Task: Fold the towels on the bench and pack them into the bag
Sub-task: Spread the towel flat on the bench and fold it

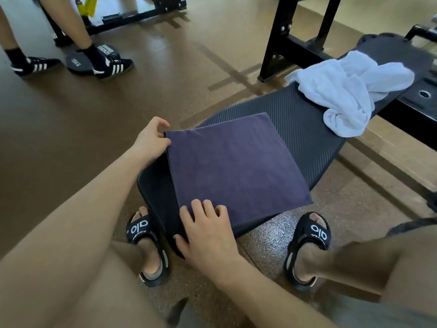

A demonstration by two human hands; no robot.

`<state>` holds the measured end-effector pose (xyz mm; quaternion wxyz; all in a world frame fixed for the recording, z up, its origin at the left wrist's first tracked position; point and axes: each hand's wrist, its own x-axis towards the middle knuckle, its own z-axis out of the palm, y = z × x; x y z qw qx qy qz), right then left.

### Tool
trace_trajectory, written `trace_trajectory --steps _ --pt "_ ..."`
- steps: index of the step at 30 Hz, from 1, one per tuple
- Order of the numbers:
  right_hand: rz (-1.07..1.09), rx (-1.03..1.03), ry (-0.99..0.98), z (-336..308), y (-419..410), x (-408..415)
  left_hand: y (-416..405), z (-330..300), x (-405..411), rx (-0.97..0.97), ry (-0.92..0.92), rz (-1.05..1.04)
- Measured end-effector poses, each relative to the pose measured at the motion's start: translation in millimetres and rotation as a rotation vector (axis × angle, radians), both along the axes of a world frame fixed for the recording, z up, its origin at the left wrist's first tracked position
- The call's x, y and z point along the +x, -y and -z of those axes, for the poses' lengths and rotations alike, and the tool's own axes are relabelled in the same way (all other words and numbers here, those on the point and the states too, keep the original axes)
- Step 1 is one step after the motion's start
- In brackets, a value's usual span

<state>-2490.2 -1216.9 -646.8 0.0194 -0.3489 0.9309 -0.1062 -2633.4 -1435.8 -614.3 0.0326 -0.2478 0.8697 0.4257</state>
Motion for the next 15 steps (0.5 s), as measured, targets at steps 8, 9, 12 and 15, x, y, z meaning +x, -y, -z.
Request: trace_trajectory --steps 8,9,12,15 --pt "-0.172 0.265 -0.117 -15.7 0.0 5.3 11.5 -1.1 0.3 -0.205 0.009 0.170" --pt "-0.206 0.279 -0.142 -18.8 -1.2 5.8 11.6 -0.7 0.7 -0.233 0.006 0.172" --pt "-0.242 0.233 -0.156 -23.7 -6.6 2.8 11.6 0.9 0.3 -0.262 -0.003 0.149" --pt "-0.227 0.125 -0.067 -26.1 -14.0 -2.3 9.6 -4.4 3.3 -0.215 -0.017 0.108"
